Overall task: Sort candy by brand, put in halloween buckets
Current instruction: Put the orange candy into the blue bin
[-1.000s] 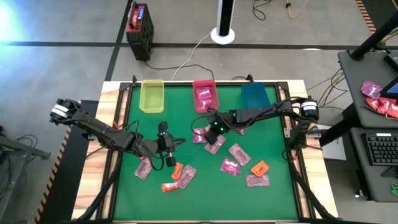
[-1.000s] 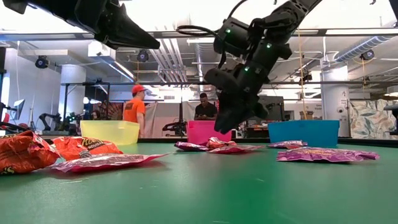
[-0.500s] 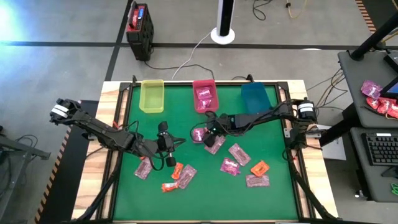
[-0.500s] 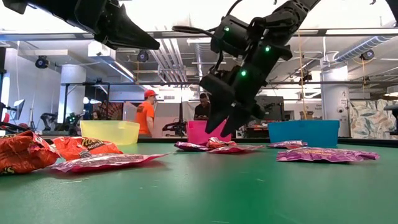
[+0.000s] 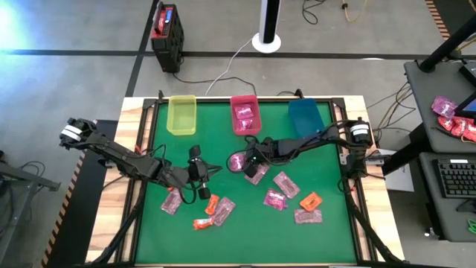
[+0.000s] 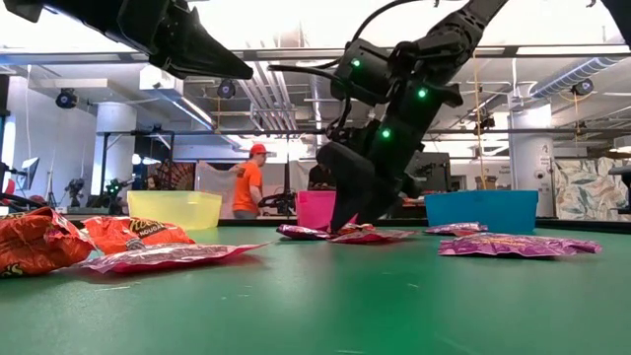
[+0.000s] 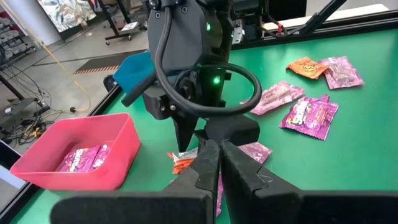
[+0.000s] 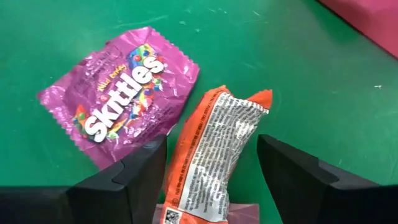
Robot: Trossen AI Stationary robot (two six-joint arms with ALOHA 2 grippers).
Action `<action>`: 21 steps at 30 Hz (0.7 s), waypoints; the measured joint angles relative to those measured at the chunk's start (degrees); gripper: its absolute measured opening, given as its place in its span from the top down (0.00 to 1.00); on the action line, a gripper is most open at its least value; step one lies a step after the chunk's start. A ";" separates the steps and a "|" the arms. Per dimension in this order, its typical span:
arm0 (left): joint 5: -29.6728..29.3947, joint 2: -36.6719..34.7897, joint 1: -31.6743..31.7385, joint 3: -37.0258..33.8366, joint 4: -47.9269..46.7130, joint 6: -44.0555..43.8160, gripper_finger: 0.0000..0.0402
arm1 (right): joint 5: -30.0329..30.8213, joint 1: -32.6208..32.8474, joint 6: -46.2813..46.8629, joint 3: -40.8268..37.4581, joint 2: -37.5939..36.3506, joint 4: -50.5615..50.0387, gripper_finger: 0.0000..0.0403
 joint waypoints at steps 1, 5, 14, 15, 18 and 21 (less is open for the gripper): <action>0.00 0.00 0.00 0.00 -0.01 0.00 1.00 | 0.01 0.00 0.00 0.00 -0.01 0.06 0.42; 0.00 0.00 0.00 0.00 -0.02 0.00 1.00 | 0.04 0.00 -0.02 0.00 0.22 0.46 0.47; 0.00 0.00 0.00 0.00 -0.09 0.00 1.00 | 0.93 0.00 -0.77 0.00 1.83 1.46 0.53; 0.00 0.00 0.00 0.00 -0.11 0.00 1.00 | 1.06 0.00 -0.83 0.00 1.63 1.34 0.54; 0.00 0.00 0.00 0.00 -0.11 0.00 1.00 | 0.90 0.00 -1.52 0.09 1.26 1.13 0.57; 0.00 0.00 0.00 0.00 -0.15 0.00 1.00 | 0.80 0.00 -1.88 0.26 1.10 1.51 0.61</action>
